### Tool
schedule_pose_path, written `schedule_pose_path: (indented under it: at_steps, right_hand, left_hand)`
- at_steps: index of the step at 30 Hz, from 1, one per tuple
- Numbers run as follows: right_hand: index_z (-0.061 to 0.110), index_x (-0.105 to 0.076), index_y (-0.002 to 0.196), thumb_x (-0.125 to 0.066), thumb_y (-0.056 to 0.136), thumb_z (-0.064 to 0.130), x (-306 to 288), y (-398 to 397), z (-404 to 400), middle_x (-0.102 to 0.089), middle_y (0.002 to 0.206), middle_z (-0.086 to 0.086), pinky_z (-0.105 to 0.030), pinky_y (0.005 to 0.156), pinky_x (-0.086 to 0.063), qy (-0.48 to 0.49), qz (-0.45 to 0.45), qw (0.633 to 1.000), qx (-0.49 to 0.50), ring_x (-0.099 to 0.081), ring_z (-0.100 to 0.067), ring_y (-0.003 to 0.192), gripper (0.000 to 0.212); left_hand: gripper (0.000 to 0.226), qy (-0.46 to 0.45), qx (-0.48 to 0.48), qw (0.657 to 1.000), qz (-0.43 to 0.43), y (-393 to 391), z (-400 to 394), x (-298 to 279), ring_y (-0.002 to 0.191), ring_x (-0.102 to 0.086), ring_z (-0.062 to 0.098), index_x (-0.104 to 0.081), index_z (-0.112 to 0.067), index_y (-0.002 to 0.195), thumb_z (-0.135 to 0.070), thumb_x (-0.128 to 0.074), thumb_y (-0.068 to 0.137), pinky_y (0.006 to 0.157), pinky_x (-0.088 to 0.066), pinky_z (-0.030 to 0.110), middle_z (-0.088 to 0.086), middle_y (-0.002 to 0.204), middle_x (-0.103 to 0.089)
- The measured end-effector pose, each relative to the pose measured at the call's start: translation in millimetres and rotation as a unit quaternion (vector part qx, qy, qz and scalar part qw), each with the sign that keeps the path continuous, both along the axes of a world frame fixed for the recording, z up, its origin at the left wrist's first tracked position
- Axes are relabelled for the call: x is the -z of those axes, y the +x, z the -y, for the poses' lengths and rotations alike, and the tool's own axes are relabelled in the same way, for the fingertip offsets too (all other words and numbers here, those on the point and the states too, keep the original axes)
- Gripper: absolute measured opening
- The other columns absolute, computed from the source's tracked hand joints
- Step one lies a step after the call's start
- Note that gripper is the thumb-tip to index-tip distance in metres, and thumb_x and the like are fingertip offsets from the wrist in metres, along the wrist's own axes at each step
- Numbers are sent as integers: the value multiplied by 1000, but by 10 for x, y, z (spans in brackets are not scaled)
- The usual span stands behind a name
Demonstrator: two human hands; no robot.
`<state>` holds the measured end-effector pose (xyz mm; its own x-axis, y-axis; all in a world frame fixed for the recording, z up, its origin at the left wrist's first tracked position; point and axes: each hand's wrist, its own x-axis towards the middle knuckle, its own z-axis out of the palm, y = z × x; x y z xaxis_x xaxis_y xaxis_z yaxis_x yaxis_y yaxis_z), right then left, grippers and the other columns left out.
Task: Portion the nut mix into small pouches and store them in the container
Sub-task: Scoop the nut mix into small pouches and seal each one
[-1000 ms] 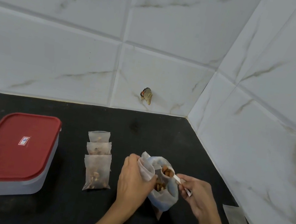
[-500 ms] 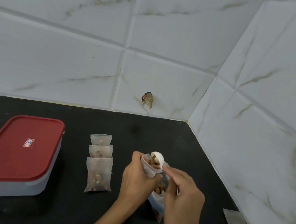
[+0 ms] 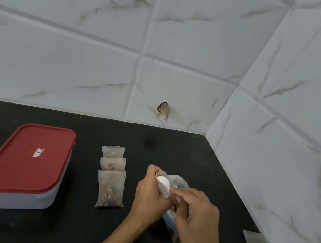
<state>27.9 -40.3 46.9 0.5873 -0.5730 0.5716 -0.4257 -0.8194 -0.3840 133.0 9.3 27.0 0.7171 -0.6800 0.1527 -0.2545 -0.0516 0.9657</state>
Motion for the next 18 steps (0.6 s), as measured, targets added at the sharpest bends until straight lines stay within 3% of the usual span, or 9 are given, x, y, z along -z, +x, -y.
schedule_pose_path:
  at_steps: [4, 8, 10, 13, 16, 18]
  right_hand:
    - [6, -74, 88, -78, 64, -11, -122, -9, -103, -71, 87, -3, -5, 80, -47, 10, 95, 995, 7, -64, 1, 78, 29]
    - [11, -72, 97, -65, 80, -6, -191, -3, -198, -67, 93, 5, -3, 68, -46, 124, 233, 960, 98, -60, 6, 90, 25]
    - [12, -71, 100, -63, 83, -2, -61, 2, -86, -66, 95, 5, -7, 63, -44, 180, 179, 953, 165, -58, 3, 79, 24]
    - [17, -68, 107, -61, 88, 8, 215, 15, 91, -64, 103, -1, -20, 76, -46, 217, 6, 946, 240, -55, -7, 88, 22]
    - [28, -65, 112, -59, 91, 18, 329, 13, 185, -59, 111, 3, -24, 85, -48, 253, -124, 932, 226, -55, -9, 98, 24]
    - [33, -62, 115, -56, 92, 23, 322, 21, 205, -57, 117, 7, -29, 93, -48, 239, -213, 929, 187, -53, -9, 106, 25]
  left_hand:
    - [50, -21, 6, 1000, 10, 13, 4, 16, 72, -59, -3, -38, -30, 89, -23, -82, 65, 59, -51, 20, -7, 80, -59]
    - [58, -16, 10, 1000, 21, 72, -15, 22, 77, -60, 1, -34, -34, 94, -23, -82, 64, 63, -52, 17, -9, 88, -57]
    - [67, -11, 20, 1000, 15, 80, -60, 27, 83, -59, 3, -33, -34, 104, -27, -84, 62, 65, -51, 14, -9, 94, -55]
    - [76, -29, 46, 998, -35, 80, -140, 5, 88, -60, 3, -34, -35, 113, -55, -75, 53, 70, -50, 15, -9, 98, -56]
    - [65, -80, 68, 987, -121, 116, -198, -61, 85, -61, -3, -43, -32, 110, -70, -53, 58, 72, -48, 16, -7, 97, -58]
    - [62, -92, 52, 983, -150, 172, -189, -37, 85, -59, 5, -49, -29, 106, -71, -43, 61, 80, -47, 25, -4, 93, -60]
